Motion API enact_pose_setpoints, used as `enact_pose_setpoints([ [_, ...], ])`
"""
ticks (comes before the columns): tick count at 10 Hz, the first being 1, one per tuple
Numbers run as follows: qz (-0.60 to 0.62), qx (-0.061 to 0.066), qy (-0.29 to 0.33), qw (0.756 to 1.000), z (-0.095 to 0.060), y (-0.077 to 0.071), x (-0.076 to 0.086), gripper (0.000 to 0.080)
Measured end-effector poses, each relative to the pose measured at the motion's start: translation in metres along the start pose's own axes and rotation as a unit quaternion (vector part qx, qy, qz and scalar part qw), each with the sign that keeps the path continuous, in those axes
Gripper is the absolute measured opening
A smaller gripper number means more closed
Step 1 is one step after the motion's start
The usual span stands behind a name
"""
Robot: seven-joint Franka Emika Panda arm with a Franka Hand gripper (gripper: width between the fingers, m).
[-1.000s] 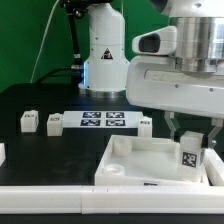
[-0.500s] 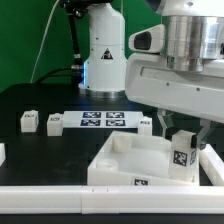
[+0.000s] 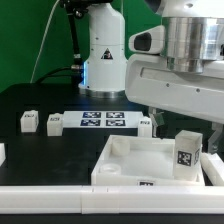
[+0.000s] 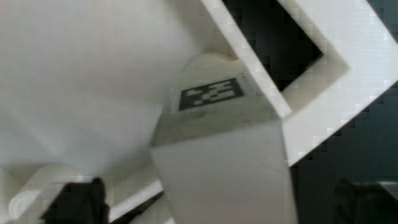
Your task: Assemble one leg
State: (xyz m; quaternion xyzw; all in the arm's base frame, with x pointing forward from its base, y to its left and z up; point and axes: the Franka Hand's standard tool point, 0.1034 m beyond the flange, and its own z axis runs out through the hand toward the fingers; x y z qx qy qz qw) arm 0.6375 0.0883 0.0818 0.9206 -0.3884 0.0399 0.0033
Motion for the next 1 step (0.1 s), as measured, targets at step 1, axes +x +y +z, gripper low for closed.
enact_pose_setpoints([
  [1,0.0,0.0,0.0,1.0,0.0,0.0,0.0,0.0648],
])
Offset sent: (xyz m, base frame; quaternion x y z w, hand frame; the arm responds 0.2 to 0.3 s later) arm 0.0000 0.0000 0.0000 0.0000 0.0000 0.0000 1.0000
